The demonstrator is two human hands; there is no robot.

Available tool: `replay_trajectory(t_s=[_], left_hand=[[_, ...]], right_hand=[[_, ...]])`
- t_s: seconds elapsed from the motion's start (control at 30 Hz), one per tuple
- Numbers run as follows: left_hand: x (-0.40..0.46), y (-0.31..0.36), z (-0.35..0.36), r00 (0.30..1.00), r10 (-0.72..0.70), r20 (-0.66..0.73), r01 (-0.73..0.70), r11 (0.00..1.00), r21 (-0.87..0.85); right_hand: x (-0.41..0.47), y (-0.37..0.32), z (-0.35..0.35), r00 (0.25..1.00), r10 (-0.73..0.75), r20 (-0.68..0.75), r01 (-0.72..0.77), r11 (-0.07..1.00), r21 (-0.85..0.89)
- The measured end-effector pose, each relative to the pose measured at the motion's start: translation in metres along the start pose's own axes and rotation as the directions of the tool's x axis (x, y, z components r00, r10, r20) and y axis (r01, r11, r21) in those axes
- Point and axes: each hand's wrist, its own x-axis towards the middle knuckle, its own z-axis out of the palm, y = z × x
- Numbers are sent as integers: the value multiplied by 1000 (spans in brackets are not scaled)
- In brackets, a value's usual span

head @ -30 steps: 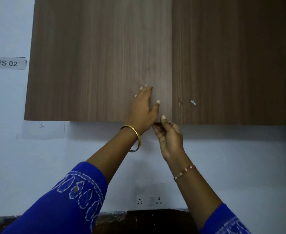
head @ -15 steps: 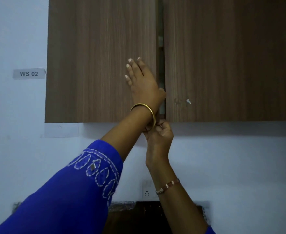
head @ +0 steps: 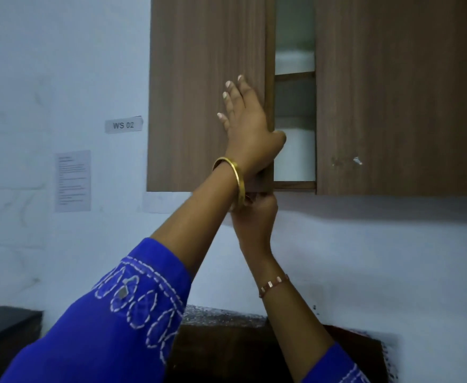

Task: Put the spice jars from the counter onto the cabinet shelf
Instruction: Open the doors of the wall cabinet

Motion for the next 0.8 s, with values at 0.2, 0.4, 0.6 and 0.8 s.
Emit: replay_trajectory(t_s=[0.2,0.4,0.6,0.8], left_hand=[[-15,-15,-57,999,33,-14,-35,995,-90],[-34,-44,-126,998,61,-17,-63,976,-209],[-55,-86,-213,996,75,-38,-84,934,-348],[-66,-137,-283,993,-47,-107,-2,911,-411]], right_hand=[[-23,-2,56,999,35,6,-35,999,41],[-51,-5,117,978,-207,-36,203,976,-83],[-82,-10,185,923,-382,50,385,908,-165],[-102,-1,255,868,-484,108,488,795,-361]])
